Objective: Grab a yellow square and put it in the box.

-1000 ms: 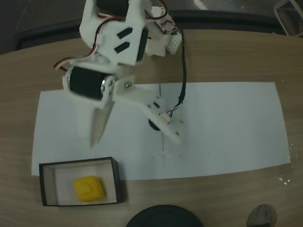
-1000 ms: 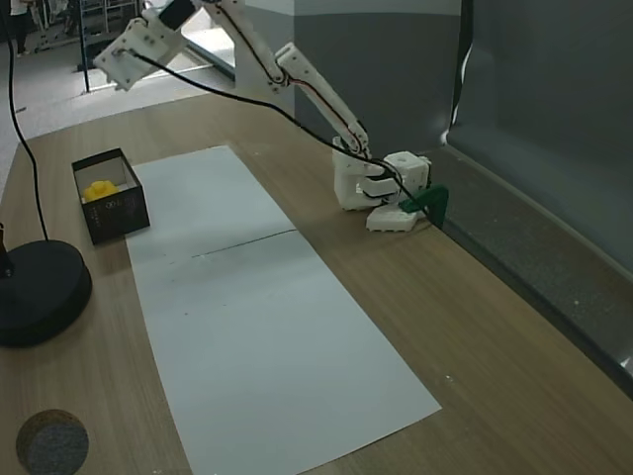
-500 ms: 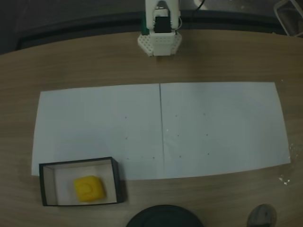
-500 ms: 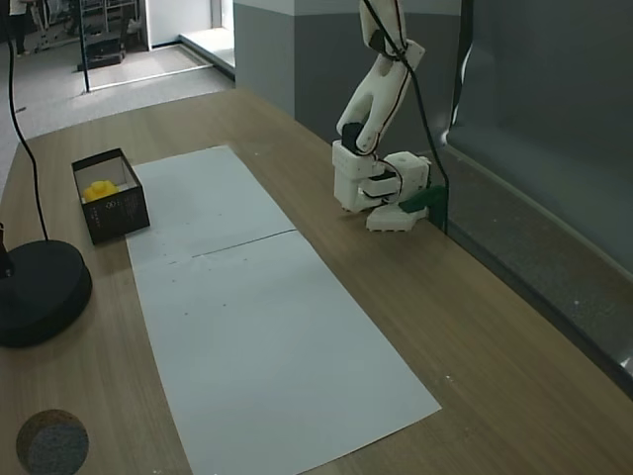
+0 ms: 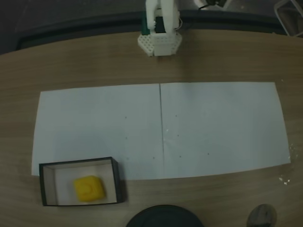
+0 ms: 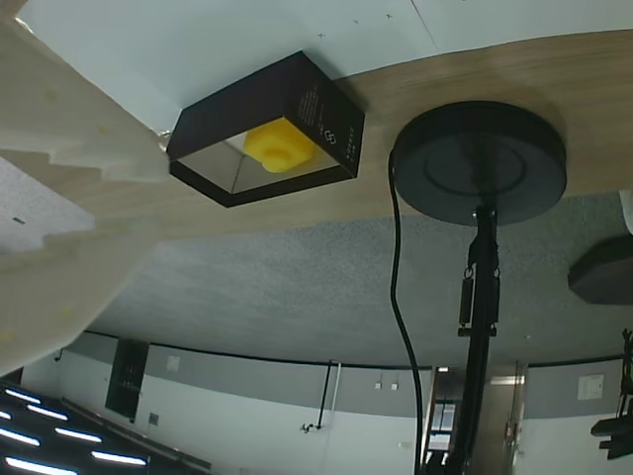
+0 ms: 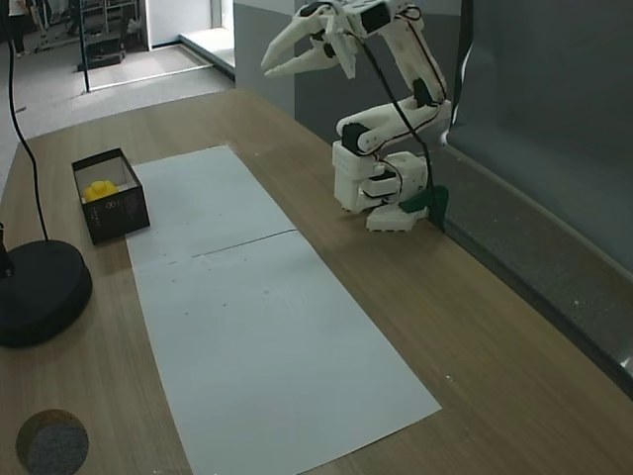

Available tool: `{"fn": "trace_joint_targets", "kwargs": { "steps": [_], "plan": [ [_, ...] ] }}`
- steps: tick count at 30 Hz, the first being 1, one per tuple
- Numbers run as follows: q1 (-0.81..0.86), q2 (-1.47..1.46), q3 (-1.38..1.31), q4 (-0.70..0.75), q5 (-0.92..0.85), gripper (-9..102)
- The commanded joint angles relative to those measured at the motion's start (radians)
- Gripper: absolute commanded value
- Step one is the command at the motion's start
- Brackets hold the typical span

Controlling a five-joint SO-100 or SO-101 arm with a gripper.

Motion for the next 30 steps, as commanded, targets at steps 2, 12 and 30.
{"fn": "trace_joint_targets", "kwargs": {
  "steps": [2, 12, 30],
  "plan": [
    [-0.003, 0.181, 0.164, -0.1, -0.071, 1],
    [0.006, 0.42, 0.583, -0.282, -0.091, 2],
    [-0.021, 0.414, 1.02, -0.218, 0.034, 1]
  ]
}}
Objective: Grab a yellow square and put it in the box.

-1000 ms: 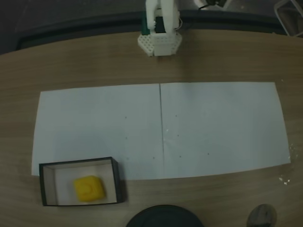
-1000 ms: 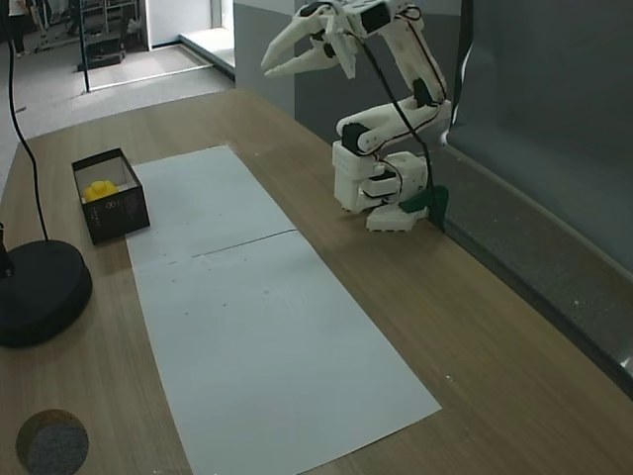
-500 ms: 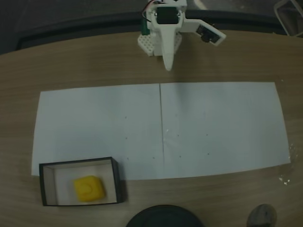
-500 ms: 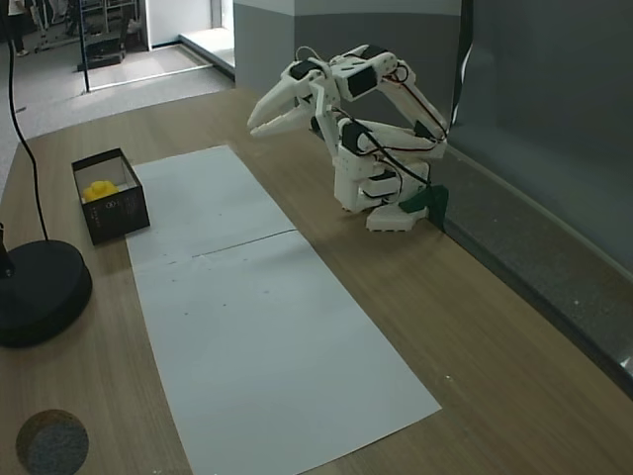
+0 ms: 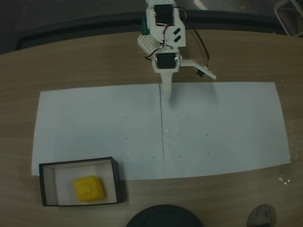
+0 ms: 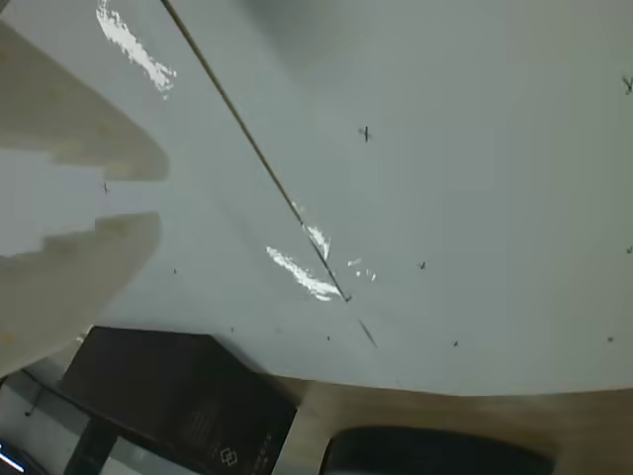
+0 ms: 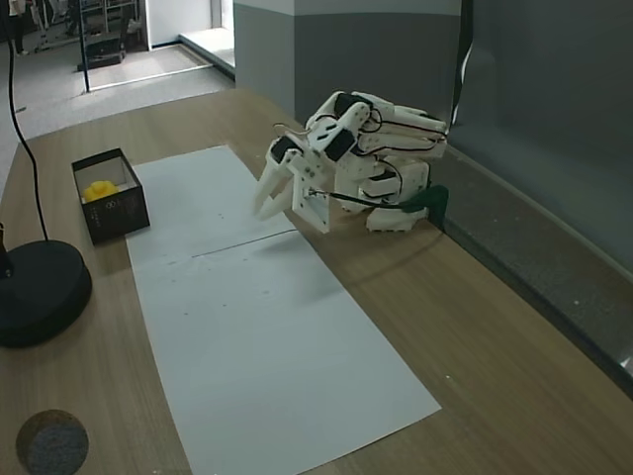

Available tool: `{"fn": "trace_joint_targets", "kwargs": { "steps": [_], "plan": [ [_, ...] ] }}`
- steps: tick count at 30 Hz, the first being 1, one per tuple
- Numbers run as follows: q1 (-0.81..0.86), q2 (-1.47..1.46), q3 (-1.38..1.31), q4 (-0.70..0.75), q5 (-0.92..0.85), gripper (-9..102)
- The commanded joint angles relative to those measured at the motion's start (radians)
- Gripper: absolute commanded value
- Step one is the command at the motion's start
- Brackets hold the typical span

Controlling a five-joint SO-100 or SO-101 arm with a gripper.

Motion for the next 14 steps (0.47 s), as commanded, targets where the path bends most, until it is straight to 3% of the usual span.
{"fn": "trace_joint_targets", "kwargs": {
  "steps": [1, 4, 14],
  "plan": [
    [0.002, 0.015, -0.075, 0.138, 0.005, 1],
    [0.008, 0.015, -0.098, 0.232, 0.005, 1],
    [0.012, 0.015, -0.098, 0.229, 0.011, 1]
  ]
}}
